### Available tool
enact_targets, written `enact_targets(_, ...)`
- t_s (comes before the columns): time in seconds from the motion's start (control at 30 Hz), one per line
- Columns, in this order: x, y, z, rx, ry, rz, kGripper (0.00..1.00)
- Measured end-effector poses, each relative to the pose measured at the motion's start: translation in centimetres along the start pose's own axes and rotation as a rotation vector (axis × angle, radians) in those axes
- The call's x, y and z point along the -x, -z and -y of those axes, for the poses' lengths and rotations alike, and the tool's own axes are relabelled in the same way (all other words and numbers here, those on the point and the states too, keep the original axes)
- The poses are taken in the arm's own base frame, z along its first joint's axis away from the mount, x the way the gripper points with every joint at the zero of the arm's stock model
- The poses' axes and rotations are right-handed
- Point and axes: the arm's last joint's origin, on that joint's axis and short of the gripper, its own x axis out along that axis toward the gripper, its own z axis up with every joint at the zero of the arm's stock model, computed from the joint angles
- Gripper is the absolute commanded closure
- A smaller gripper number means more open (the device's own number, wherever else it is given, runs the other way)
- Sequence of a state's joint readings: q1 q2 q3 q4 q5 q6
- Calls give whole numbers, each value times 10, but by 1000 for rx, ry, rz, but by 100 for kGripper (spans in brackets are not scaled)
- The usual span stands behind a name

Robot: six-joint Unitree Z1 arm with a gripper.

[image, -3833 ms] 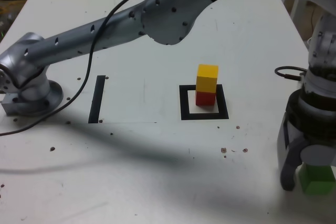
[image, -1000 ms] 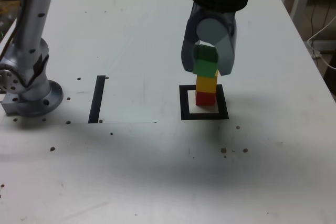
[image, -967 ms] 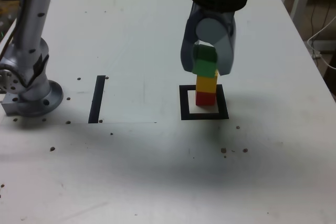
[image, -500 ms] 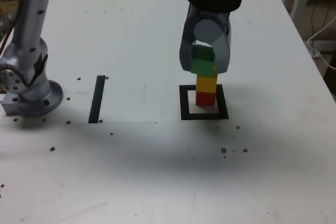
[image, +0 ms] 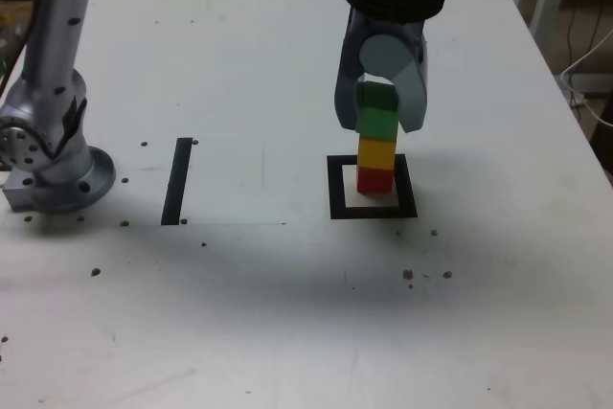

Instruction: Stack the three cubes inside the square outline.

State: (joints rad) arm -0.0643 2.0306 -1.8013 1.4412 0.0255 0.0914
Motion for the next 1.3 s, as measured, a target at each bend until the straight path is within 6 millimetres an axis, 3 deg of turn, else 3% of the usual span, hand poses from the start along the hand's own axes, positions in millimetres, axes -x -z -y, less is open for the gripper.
enact_targets(0.13, -1, 0, -1, 0, 0, -2, 53)
enact_targets(0.37, -3, 1, -2, -4, 4, -5, 16)
enact_targets(0.5, -3, 0, -2, -9, 4, -2, 4)
enact_targets(0.7, -2, 3, -2, -9, 2, 0, 1)
enact_targets(0.87, 7, 17, -2, 6, -22, 11, 1)
enact_targets(1.03, 18, 45, -4, 57, -48, 0, 0)
enact_targets(1.3, 4, 102, -14, 208, -13, -111, 0)
